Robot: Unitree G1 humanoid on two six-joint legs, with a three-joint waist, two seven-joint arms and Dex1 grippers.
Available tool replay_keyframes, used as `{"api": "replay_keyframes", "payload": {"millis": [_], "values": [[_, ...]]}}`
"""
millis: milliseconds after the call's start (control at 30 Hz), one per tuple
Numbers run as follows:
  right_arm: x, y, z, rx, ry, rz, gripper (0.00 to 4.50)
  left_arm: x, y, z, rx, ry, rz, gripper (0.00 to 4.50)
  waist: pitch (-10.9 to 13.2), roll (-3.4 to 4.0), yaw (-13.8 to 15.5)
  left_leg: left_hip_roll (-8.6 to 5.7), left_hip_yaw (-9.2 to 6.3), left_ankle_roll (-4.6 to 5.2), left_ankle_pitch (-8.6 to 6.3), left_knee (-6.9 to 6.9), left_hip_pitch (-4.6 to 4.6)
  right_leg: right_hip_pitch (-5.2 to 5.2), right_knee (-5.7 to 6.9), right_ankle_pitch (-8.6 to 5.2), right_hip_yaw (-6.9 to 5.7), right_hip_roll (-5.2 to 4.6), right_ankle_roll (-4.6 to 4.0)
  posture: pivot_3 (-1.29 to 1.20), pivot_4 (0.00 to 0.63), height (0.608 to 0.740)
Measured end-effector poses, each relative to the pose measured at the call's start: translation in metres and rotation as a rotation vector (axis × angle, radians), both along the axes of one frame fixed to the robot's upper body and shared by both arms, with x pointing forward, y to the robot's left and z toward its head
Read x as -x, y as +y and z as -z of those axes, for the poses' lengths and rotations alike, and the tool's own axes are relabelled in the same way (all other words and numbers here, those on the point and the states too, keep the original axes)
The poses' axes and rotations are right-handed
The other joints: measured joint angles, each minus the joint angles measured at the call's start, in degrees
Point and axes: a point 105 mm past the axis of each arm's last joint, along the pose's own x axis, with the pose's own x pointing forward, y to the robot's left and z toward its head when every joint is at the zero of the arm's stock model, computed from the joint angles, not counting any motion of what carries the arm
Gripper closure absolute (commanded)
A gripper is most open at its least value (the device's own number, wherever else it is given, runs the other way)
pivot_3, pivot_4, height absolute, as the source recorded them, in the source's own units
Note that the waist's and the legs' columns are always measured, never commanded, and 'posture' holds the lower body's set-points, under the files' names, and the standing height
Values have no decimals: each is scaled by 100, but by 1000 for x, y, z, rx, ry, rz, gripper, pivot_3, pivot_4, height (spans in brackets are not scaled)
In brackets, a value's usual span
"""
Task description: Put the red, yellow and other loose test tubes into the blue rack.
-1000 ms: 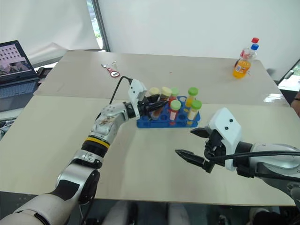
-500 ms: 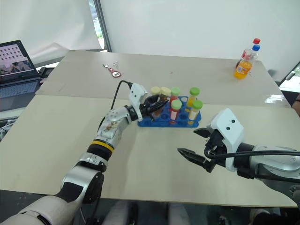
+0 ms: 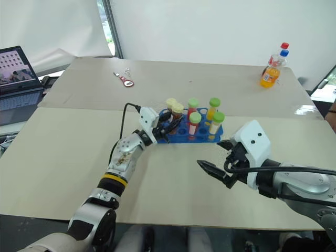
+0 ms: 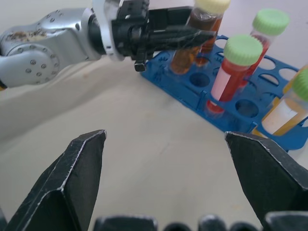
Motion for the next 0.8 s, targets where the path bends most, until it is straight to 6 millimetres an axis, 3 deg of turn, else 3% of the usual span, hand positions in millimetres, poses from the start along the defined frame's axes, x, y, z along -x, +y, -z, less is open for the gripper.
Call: {"api": "replay_keyframes", "payload": {"millis": [67,100,467,667,800], "values": [[-3,-3,-2,-4,-17,14,110,1,5,6,-19,13,2,187,0,1,6,0,0,0,0,0,-1,-1,0,0,0,-1,0,0,150,740],[-5,-4,-3,4,-32,21,110,2,7,9,-35,15,12,45,0,1,7,0,1,0,0,0,-2,-1,-2,0,0,-1,0,0,150,740],[-15,-15,-2,20,-65,-19,55,42,56,5,-277,34,139,11,-2,5,-2,5,1,0,0,0,2,-2,3,0,0,0,-1,0,150,740],[-19,-40,-12,137,-92,-75,55,61,126,-12,-540,153,48,11,-3,7,-32,10,5,0,0,-5,14,2,-2,-1,-1,0,-1,0,150,740],[-21,-59,-14,183,-73,-121,55,75,153,-4,-678,198,13,11,-4,9,-10,11,14,0,0,-8,15,2,-5,-1,-1,-2,-1,0,150,740]]}}
